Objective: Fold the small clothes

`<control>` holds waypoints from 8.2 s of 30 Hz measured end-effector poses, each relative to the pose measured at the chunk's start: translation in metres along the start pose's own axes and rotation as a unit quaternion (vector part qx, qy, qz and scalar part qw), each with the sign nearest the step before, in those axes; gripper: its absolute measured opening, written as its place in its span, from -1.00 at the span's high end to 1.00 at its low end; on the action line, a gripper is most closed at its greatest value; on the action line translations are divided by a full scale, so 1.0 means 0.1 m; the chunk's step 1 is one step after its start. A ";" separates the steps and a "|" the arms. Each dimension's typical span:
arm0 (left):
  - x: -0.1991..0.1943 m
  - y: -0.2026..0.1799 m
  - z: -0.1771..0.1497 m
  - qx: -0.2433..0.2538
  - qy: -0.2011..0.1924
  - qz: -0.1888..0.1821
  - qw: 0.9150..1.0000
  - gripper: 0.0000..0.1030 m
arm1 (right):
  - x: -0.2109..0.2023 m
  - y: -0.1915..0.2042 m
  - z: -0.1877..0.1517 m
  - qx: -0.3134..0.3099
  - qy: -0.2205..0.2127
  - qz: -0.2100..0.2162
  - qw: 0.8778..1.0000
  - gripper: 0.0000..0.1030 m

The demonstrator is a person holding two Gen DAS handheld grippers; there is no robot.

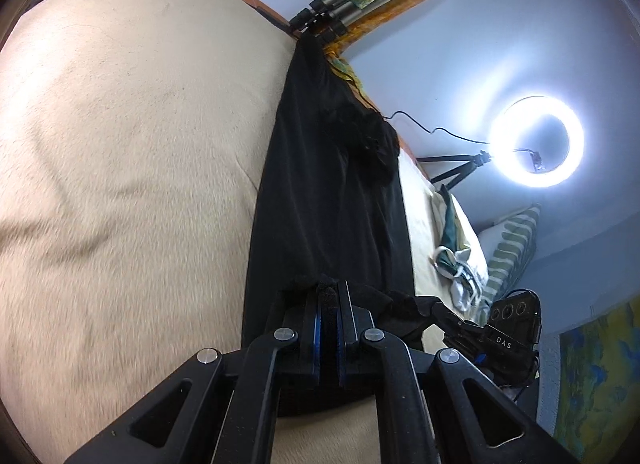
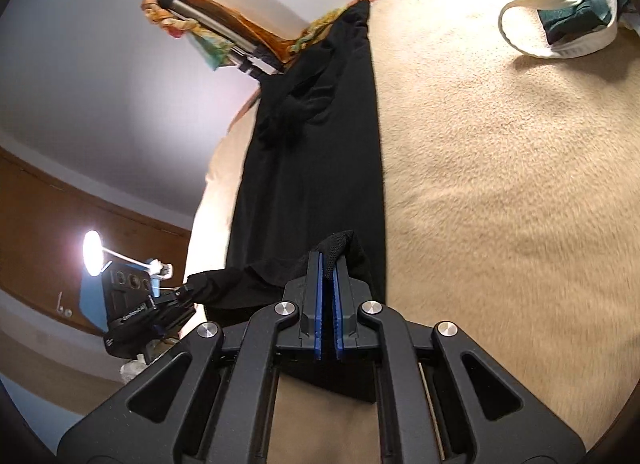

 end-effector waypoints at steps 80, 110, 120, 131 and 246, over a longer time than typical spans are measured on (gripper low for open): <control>1.65 -0.43 2.67 0.166 -0.059 0.147 0.973 0.02 | 1.29 -0.43 2.58 -0.105 -0.030 -0.097 0.989 0.24; 0.50 -1.24 1.67 0.281 -0.078 0.075 0.954 1.00 | 0.25 0.66 2.01 -0.244 -0.070 -0.074 0.964 0.88; 0.05 -1.03 0.57 0.314 -0.049 0.089 0.944 1.00 | -0.13 0.76 0.80 -0.287 -0.029 -0.093 0.953 0.88; -0.08 -0.60 -0.14 0.337 -0.048 0.114 0.933 0.98 | -0.13 0.71 -0.07 -0.320 -0.019 -0.128 0.938 0.88; 0.00 -0.02 0.90 0.114 -0.072 0.101 0.986 0.05 | 0.30 -0.25 0.86 -0.144 -0.002 -0.166 0.976 0.37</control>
Point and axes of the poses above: each gripper's, at about its wrist camera, not at the fingertips, and x roughly the way its jaws point, y to its left, z to its top, the point moved 5 cm from there along x, roughly the way its jaws point, and after that the axes turned 6 degrees about -x, right-handed, at the moved point
